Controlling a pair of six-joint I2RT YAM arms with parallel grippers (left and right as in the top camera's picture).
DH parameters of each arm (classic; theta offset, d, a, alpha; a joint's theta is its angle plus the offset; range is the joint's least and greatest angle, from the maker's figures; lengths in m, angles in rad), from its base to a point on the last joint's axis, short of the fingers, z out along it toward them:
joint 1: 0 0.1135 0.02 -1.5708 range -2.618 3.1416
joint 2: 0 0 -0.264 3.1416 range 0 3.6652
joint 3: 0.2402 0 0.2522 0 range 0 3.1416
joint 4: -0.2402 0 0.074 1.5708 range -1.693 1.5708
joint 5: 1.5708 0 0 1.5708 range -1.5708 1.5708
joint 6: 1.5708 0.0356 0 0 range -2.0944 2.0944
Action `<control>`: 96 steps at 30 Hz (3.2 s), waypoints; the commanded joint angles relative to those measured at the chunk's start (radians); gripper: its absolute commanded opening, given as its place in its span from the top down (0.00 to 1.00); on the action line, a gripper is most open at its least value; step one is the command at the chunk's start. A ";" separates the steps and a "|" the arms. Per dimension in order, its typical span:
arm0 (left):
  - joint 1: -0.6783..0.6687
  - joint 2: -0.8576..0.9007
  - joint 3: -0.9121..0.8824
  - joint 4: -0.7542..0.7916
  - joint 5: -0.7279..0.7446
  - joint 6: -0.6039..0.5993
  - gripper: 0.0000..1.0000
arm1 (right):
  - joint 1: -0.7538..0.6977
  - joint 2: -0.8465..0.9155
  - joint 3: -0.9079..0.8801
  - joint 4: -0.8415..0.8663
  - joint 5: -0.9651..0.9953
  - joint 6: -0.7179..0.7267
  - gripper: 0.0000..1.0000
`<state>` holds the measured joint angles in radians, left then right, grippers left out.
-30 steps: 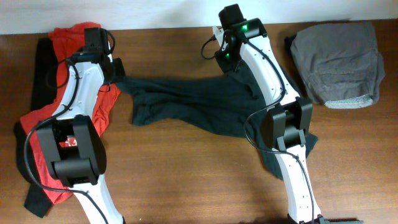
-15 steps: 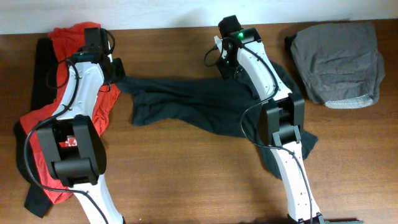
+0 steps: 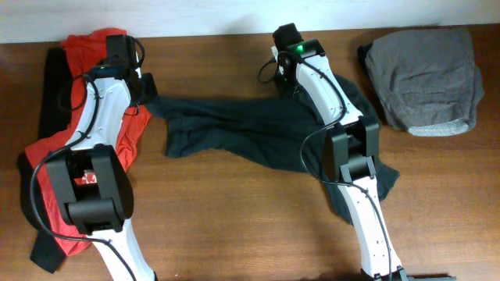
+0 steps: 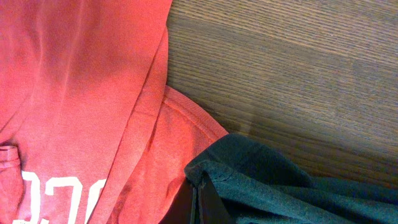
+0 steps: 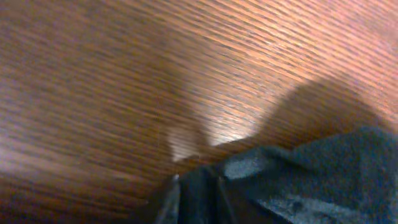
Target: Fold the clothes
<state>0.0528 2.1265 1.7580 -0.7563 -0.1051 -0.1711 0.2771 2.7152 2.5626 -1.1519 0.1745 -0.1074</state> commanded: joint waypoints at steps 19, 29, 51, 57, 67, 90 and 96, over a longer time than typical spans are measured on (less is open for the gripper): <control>0.019 0.005 0.013 0.035 -0.008 0.032 0.99 | -0.065 -0.101 0.445 -0.225 0.044 0.159 0.96; 0.037 0.005 0.097 0.079 -0.008 0.031 0.99 | -0.197 -0.100 0.527 -0.268 -0.028 0.256 0.96; 0.036 0.127 0.096 0.521 -0.008 0.031 0.99 | -0.278 -0.070 0.232 0.155 -0.119 0.259 0.96; 0.032 0.214 0.096 0.633 -0.008 0.031 0.99 | -0.278 -0.068 0.145 0.251 -0.119 0.258 0.96; 0.027 0.225 0.176 0.689 -0.008 0.031 0.01 | -0.280 -0.097 0.173 0.306 -0.120 0.251 0.01; -0.023 -0.062 0.592 -0.554 0.266 0.394 0.01 | -0.276 -0.588 0.258 -0.547 -0.383 0.247 0.01; -0.078 0.276 0.592 -0.553 0.257 0.450 0.08 | -0.277 -0.582 0.143 -0.547 -0.373 0.209 0.01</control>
<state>-0.0135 2.3306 2.3550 -1.2812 0.1505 0.2745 -0.0002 2.1330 2.7304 -1.6924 -0.1867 0.1223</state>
